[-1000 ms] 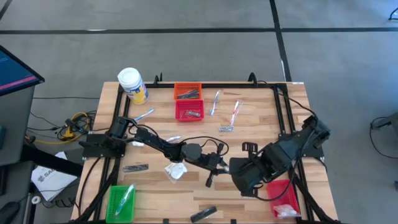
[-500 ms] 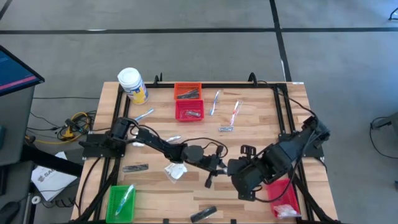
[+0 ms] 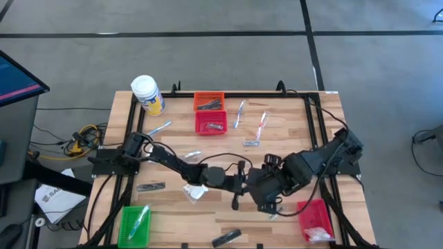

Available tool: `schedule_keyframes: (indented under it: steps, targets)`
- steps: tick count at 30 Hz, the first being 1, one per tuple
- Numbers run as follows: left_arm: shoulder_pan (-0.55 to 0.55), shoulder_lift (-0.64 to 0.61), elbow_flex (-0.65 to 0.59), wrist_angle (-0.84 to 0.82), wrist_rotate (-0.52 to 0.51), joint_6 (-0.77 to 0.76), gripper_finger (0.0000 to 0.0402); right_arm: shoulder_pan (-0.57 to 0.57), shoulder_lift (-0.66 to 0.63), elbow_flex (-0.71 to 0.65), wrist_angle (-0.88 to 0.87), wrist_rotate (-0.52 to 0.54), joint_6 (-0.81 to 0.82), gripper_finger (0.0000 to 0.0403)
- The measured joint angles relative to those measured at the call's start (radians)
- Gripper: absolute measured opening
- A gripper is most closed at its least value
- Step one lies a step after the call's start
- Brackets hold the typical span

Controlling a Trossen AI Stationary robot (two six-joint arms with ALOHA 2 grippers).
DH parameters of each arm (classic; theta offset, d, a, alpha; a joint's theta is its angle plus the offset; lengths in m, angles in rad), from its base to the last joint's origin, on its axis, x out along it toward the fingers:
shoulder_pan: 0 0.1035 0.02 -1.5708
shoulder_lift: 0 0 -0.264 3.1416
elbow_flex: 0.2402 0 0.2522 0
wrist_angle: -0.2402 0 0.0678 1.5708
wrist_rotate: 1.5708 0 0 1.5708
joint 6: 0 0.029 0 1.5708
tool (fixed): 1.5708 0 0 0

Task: Pick & Place Travel size toiletries
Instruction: Put the cotton pack into the bottom red basket

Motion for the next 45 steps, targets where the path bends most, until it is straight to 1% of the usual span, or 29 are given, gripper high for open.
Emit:
schedule_keyframes:
  steps: [2, 12, 16, 27, 31, 35, 39, 45]
  targets:
    - [-0.006, 0.000, 0.000, 0.007, -0.033, 0.014, 0.0008, 0.000, 0.000, 0.000, 0.000, 0.000, -0.006, 0.0239]
    - [-0.008, 0.000, 0.000, 0.045, -0.042, -0.032, 0.0008, 0.010, 0.000, 0.000, 0.000, -0.004, -0.021, 0.0240]
    - [-0.009, -0.005, 0.000, 0.050, -0.084, -0.035, 0.0008, 0.009, 0.000, 0.000, -0.003, -0.004, -0.022, 0.0240]
    - [-0.034, -0.053, -0.054, 0.146, -0.077, -0.005, 0.0008, 0.009, 0.000, 0.000, -0.017, 0.001, -0.021, 0.0240]
    - [-0.032, -0.061, -0.067, 0.152, -0.077, -0.006, 0.0008, 0.002, 0.003, 0.000, -0.019, 0.002, -0.021, 0.0234]
    - [-0.029, -0.061, -0.067, 0.153, -0.074, -0.009, 0.0008, -0.007, 0.020, -0.002, -0.027, 0.003, -0.041, 0.0203]
    - [-0.027, -0.061, -0.067, 0.150, -0.072, -0.012, 0.0009, -0.018, 0.035, -0.001, -0.019, -0.010, -0.097, 0.0154]
    - [-0.018, -0.061, -0.067, 0.135, -0.069, -0.013, 0.0009, -0.032, 0.041, -0.001, -0.021, -0.027, -0.110, 0.0081]
